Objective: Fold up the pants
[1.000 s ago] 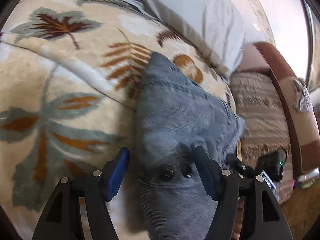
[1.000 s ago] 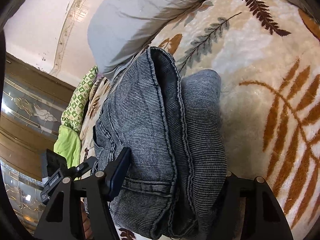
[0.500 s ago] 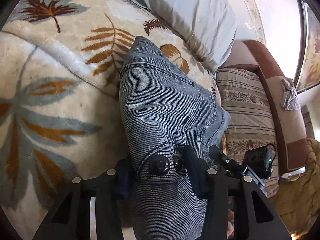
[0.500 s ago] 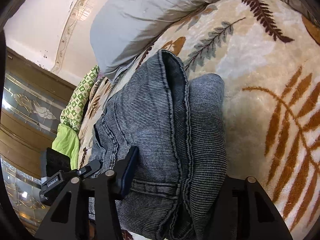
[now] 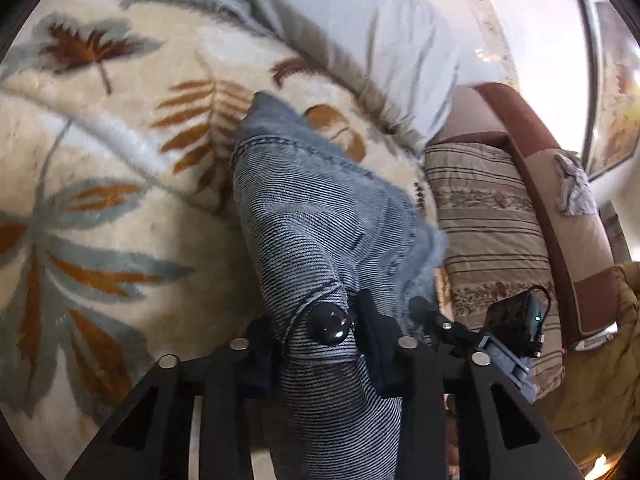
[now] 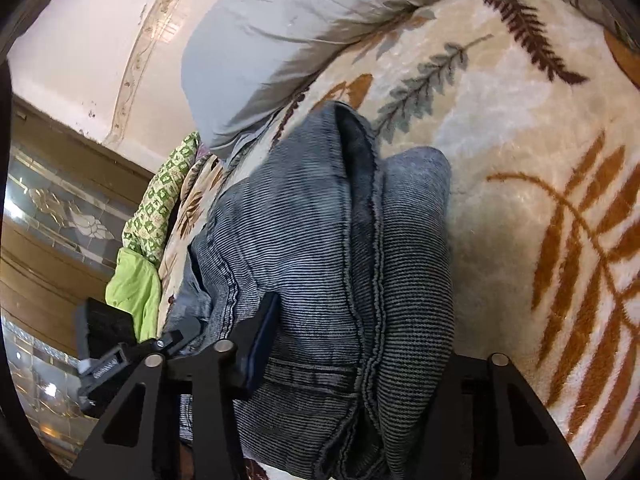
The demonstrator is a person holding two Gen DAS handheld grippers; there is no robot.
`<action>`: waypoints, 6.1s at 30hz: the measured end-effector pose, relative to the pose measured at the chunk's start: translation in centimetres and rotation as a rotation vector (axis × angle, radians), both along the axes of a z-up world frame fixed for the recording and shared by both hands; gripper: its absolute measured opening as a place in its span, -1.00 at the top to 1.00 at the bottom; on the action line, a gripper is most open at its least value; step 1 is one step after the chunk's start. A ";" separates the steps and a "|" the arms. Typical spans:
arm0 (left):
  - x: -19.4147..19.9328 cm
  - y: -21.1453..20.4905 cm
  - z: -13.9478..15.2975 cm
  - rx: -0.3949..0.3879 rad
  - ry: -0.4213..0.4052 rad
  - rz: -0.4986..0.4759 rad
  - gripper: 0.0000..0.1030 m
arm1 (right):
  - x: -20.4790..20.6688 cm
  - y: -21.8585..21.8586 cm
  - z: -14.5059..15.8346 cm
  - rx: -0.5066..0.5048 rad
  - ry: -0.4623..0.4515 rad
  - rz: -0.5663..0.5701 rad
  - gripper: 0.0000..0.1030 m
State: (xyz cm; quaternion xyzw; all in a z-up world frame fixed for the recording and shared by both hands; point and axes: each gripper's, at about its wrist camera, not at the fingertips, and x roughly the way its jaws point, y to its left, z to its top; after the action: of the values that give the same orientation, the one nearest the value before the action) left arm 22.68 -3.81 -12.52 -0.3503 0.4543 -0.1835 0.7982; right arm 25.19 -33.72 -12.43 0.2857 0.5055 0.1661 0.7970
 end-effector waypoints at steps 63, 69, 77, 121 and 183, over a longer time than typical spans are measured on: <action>-8.6 3.5 5.2 0.200 0.016 0.058 0.51 | -7.4 6.6 3.8 -0.180 -0.122 0.025 0.61; -9.9 4.6 7.3 0.177 -0.071 0.106 0.51 | -5.2 8.1 6.4 -0.184 -0.195 0.053 0.62; -6.9 5.4 9.5 0.212 -0.076 0.101 0.51 | -1.7 9.5 7.4 -0.185 -0.221 0.105 0.62; -13.5 5.0 6.3 0.309 0.051 0.175 0.09 | -8.4 4.7 5.3 -0.149 -0.083 -0.019 0.14; 2.9 5.5 4.2 0.311 0.138 0.088 -0.23 | 8.0 4.5 2.1 0.100 -0.057 0.125 -0.19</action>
State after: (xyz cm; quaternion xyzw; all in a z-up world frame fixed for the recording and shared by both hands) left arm 25.55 1.66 -8.35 -0.2541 0.5150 -0.0516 0.8170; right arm 33.21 -29.18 -10.35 0.2880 0.4906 0.2488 0.7839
